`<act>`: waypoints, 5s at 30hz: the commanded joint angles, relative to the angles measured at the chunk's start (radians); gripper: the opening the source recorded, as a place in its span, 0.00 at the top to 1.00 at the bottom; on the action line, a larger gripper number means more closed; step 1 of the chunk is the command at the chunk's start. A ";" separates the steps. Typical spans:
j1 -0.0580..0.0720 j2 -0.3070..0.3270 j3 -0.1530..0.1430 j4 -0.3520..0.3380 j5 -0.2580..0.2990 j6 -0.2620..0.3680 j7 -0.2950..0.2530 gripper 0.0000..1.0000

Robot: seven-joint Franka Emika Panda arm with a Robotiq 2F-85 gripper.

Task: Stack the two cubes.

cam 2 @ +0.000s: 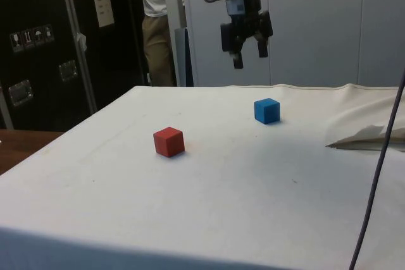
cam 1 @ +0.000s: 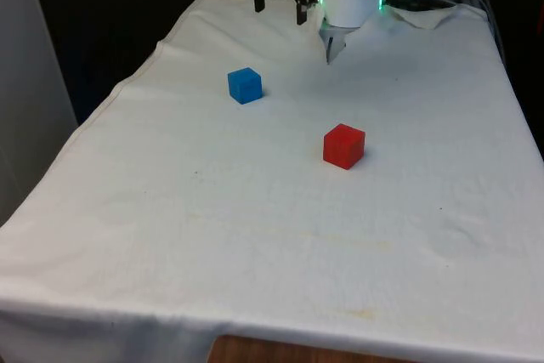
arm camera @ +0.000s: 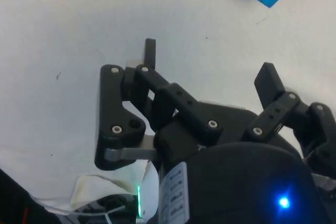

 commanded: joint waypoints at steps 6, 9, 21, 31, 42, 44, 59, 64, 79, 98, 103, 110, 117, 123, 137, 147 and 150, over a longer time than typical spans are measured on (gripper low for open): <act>-0.002 0.034 -0.011 -0.008 0.004 0.042 0.030 0.00; -0.001 0.049 -0.013 -0.011 0.002 0.061 0.047 0.00; -0.001 0.086 -0.015 -0.038 -0.012 0.144 0.114 0.00; -0.001 0.100 -0.021 -0.061 -0.028 0.209 0.157 0.00; -0.004 0.098 -0.055 -0.092 -0.031 0.254 0.144 0.00; -0.004 0.102 -0.060 -0.101 -0.031 0.279 0.145 0.00; -0.002 0.128 -0.088 -0.163 -0.031 0.448 0.148 0.00; -0.005 0.127 -0.096 -0.170 -0.020 0.452 0.131 0.00; -0.004 0.215 -0.149 -0.142 0.078 0.469 0.017 0.00; -0.009 0.283 -0.149 -0.119 0.228 0.481 -0.119 0.00; -0.013 0.293 -0.147 -0.115 0.234 0.487 -0.131 0.00; -0.019 0.320 -0.145 -0.099 0.241 0.498 -0.139 0.00; -0.022 0.356 -0.141 -0.083 0.250 0.514 -0.139 0.00; -0.024 0.371 -0.133 -0.085 0.263 0.538 -0.141 0.00; -0.010 0.406 -0.143 -0.081 0.276 0.568 -0.128 0.00; -0.023 0.395 -0.126 -0.086 0.308 0.572 -0.150 0.00; -0.021 0.397 -0.129 -0.085 0.304 0.569 -0.147 0.00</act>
